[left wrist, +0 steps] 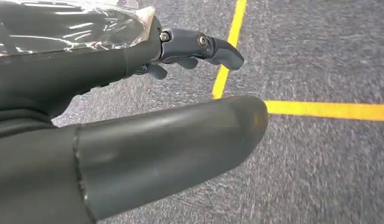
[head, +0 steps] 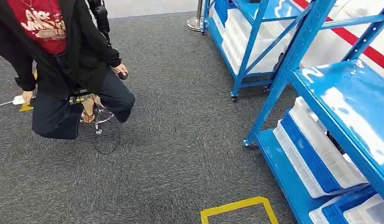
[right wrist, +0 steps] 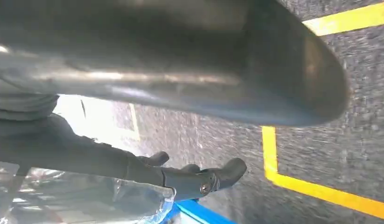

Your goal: Take the parts from the cabinet and place them on the table.

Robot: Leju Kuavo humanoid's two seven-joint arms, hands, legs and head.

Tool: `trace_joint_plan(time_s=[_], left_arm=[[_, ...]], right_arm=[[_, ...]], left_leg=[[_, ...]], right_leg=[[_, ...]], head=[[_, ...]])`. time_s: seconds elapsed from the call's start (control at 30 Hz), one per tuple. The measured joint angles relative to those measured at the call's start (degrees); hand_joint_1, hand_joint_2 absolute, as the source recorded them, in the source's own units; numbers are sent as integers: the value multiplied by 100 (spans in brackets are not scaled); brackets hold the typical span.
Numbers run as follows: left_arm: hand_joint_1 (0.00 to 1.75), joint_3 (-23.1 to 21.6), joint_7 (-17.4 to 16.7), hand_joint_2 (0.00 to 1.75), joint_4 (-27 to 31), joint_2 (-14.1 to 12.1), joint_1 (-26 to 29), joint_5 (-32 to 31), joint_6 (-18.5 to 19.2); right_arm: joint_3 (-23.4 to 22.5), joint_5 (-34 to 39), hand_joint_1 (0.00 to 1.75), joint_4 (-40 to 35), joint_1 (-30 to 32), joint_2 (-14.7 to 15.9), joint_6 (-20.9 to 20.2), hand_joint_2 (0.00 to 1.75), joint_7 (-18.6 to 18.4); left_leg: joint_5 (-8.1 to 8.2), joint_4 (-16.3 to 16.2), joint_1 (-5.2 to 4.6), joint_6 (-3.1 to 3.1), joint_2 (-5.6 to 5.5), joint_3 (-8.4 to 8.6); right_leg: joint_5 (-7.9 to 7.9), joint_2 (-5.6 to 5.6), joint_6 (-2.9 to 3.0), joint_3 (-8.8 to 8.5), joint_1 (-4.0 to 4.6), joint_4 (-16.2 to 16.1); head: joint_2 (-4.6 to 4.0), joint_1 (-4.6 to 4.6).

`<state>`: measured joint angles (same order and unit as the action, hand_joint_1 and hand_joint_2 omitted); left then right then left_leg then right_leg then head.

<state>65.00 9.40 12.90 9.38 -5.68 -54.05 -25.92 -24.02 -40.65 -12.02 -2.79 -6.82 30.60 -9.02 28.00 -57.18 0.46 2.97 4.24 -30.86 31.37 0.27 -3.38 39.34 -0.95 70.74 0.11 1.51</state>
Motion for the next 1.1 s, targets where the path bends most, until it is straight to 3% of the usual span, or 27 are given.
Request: trace_joint_plan(time_s=[0.03,0.07,0.1,0.23,0.27,0.3,0.33,0.4,0.43,0.47,0.5,0.53,0.57,0.6,0.63,0.73,0.77,0.8,0.83,0.9,0.93,0.97,1.0,1.03,1.07,1.1], left_arm=[[0,0,-2,0,-2,18,-1,4,-4],[0,0,-9,0,0,24,-3,9,-11],[0,2,-15,0,0,24,3,9,-13],[0,4,-90,0,-2,44,-30,46,-70],[0,9,-120,0,-2,50,-36,74,-87],[0,28,-122,0,-2,48,-31,107,-96],[0,48,-122,0,-4,55,-16,140,-92],[0,85,-105,0,-7,55,10,206,-81],[0,105,-90,0,-7,53,19,230,-79],[0,125,-68,0,-7,53,23,245,-74],[0,147,-44,0,-7,53,23,249,-66],[0,164,0,0,-7,53,22,260,-57],[0,177,29,0,-7,48,21,271,-52],[0,188,48,0,-7,44,22,304,-50],[0,190,63,0,-7,44,20,308,-46],[0,190,81,0,-7,46,-3,313,-44],[0,190,85,0,-7,66,-5,308,-42],[0,190,87,0,-7,72,-8,308,-44],[0,190,87,0,-7,70,-3,308,-42],[0,192,57,0,-7,74,13,308,-42],[0,192,41,0,-7,77,12,310,-42],[0,192,35,0,-7,83,11,308,-44],[0,195,33,0,-7,88,10,310,-44],[0,195,33,0,-7,101,8,317,-42],[0,197,33,0,-7,118,8,317,-44],[0,199,33,0,-5,116,3,317,-42]], right_arm=[[0,11,0,0,-7,6,-11,0,39],[0,26,0,0,-22,11,-17,0,68],[0,35,0,0,-48,4,-28,0,85],[-2,37,0,2,-73,31,-35,0,109],[-2,35,0,2,-73,28,-35,0,127],[-2,35,0,2,-81,41,-35,0,135],[-4,39,0,2,-84,52,-35,0,153],[-4,35,0,2,-103,52,-37,0,183],[-7,33,0,2,-98,55,-37,0,192],[-7,31,0,2,-88,55,-41,0,212],[-7,24,0,2,-81,57,-44,0,240],[-7,9,0,2,-83,57,-44,0,253],[-7,-2,0,2,-88,57,-44,0,267],[-7,-7,0,2,-94,57,-44,0,275],[-7,-15,0,2,-108,59,-44,0,284],[-7,-22,0,4,-63,61,-44,0,286],[-9,-22,0,4,-56,77,-44,0,286],[-11,-24,0,7,-51,81,-44,0,286],[-11,-28,0,7,-62,74,-44,0,286],[-11,-46,0,7,-79,81,-44,0,267],[-11,-59,0,7,-78,87,-44,0,236],[-11,-74,0,7,-63,96,-44,0,216],[-11,-90,0,7,-46,107,-41,0,179],[-11,-120,0,9,-39,124,-37,0,166],[-11,-127,0,9,-47,140,-35,0,148],[-11,-146,0,7,-59,140,-33,0,142]], left_leg=[[8,-1,2,-14,64,11],[21,-7,-5,-38,112,39],[58,-16,-51,-85,173,65],[117,18,-18,-245,455,198],[168,-45,38,-301,252,185],[338,-234,49,-315,-124,115],[600,-623,57,-320,-317,-55],[991,-1505,57,-336,-429,-494],[1011,-1761,58,-335,-438,-650],[888,-1722,58,-330,-438,-676],[634,-1434,61,-318,-442,-584],[299,-921,74,-308,-478,-373],[33,-425,93,-300,-618,-164],[35,-165,114,-286,-900,-49],[22,-118,101,-266,-851,-56],[0,-104,11,-154,-689,-47],[-62,-14,64,-72,-605,-33],[-76,19,44,-28,-552,-12],[-81,20,42,9,-479,-15],[-78,19,26,10,-292,-35],[-77,17,25,9,-215,-43],[-75,17,25,5,-142,-45],[-70,17,25,-2,-83,-43],[-61,16,28,-17,-7,-36],[-51,12,28,-37,58,-18],[-32,3,-8,-73,106,15]], right_leg=[[-177,-96,-53,-316,-15,-567],[-310,-347,-76,-641,-20,-1117],[-385,-681,-10,-742,15,-1339],[-437,-390,185,-718,75,-1361],[-484,-299,250,-805,-73,-1399],[-496,-233,279,-798,-49,-1398],[-517,-158,333,-789,-39,-1394],[-515,12,335,-773,-3,-1387],[-515,108,335,-774,10,-1386],[-514,195,335,-783,13,-1384],[-513,280,333,-794,13,-1376],[-512,375,331,-804,10,-1367],[-509,450,327,-804,7,-1354],[-502,516,308,-787,19,-1341],[-493,572,275,-751,61,-1317],[-543,711,141,-639,17,-1376],[-519,638,123,-649,36,-1317],[-415,316,145,-568,33,-1154],[-219,153,183,-393,32,-821],[196,61,204,94,16,153],[278,53,169,240,15,466],[246,43,124,230,7,466],[136,23,58,80,-1,211],[-72,-38,-20,-246,-14,-367],[-252,-193,-68,-590,-34,-976],[-341,-536,-32,-807,-36,-1388]], head=[[0,-2],[0,0],[0,0],[0,-17],[0,-29],[0,-42],[0,-51],[0,-52],[0,-50],[0,-50],[0,-50],[0,-52],[0,-52],[0,-50],[0,-48],[0,-48],[0,-44],[0,-42],[0,-17],[0,-22],[0,-22],[0,-22],[0,-17],[0,-18],[0,-17],[0,-18]])
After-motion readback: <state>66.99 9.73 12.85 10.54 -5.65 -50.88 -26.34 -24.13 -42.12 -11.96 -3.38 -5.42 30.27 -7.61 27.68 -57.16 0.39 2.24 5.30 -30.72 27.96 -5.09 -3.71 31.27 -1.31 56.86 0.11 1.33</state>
